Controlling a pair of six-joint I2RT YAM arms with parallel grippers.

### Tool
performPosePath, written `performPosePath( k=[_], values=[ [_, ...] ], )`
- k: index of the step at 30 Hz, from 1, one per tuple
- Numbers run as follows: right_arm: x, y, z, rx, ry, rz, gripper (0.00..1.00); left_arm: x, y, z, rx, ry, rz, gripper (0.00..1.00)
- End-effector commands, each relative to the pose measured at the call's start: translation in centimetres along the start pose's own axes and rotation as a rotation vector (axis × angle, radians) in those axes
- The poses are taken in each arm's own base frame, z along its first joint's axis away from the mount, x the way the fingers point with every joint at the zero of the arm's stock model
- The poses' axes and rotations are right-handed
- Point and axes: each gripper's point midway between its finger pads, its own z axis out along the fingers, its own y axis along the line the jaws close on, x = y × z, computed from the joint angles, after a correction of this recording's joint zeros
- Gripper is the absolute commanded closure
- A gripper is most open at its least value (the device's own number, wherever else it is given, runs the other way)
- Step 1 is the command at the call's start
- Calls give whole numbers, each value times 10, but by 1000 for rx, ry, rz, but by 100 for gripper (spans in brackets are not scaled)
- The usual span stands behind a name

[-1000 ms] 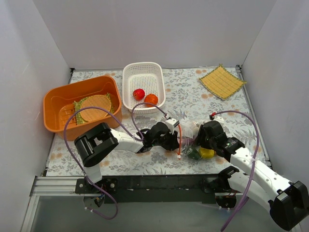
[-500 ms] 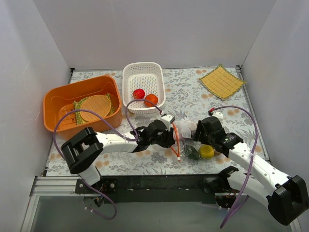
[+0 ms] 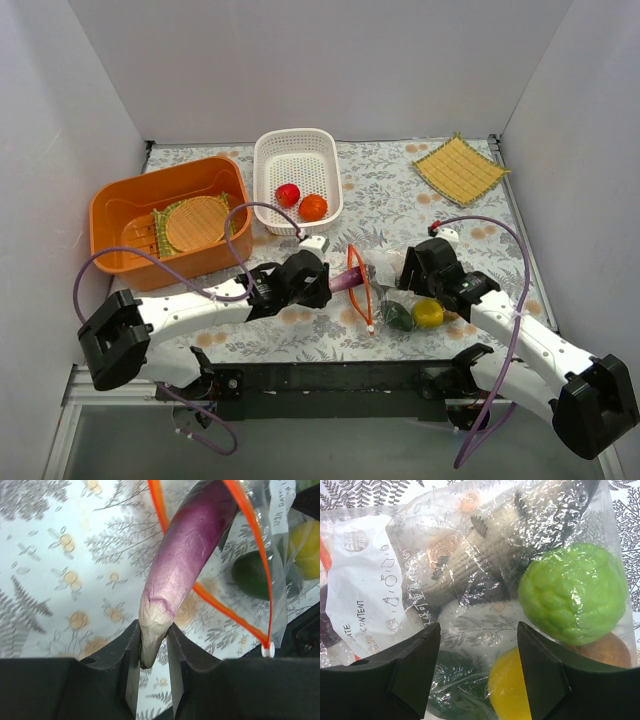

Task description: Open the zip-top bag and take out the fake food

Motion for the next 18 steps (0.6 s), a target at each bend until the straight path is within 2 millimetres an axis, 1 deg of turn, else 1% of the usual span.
performPosePath(
  k=[1,2,3,4,5,6,7,8,9,10,11,12,13,15,16,17,18],
  values=[
    [-26,17,-3,-52,-65,13,29,17,34,-36,-150,53,-77,100],
    [-28,19,-3,-58,-68,13,29,20,39,-41,-174,61,-88,100],
    [-28,20,-2,-60,-65,12,29,18,42,-46,-192,55,-100,100],
    [-28,21,-2,-65,-63,13,29,19,46,-57,-206,61,-117,100],
    [-30,23,-3,-71,-70,13,29,17,47,-63,-211,54,-123,100],
    [-30,24,-3,-78,-69,12,29,9,47,-69,-219,28,-129,100],
    [-30,25,-3,-81,-68,13,29,5,51,-79,-240,21,-131,100],
    [-32,26,-3,-85,-69,12,29,0,52,-85,-252,9,-131,100],
    [-31,28,-3,-92,-63,9,29,-14,47,-92,-249,-22,-138,100],
    [-31,29,-3,-95,-62,8,29,-21,52,-99,-275,-49,-131,100],
    [-31,30,-2,-97,-57,5,29,-29,51,-101,-275,-73,-126,100],
    [-30,30,-2,-100,-54,2,29,-36,51,-102,-274,-97,-123,100],
    [-31,31,-2,-103,-55,4,29,-57,49,-100,-257,-153,-119,100],
    [-30,32,-3,-109,-53,1,29,-78,52,-89,-265,-181,-129,100],
    [-30,32,-3,-108,-49,0,29,-110,58,-87,-268,-257,-169,100],
    [-29,32,-4,-109,-46,-2,30,-119,67,-74,-299,-260,-162,100],
    [-30,32,-5,-110,-47,-5,30,-134,74,-70,-315,-295,-171,100]
  ],
)
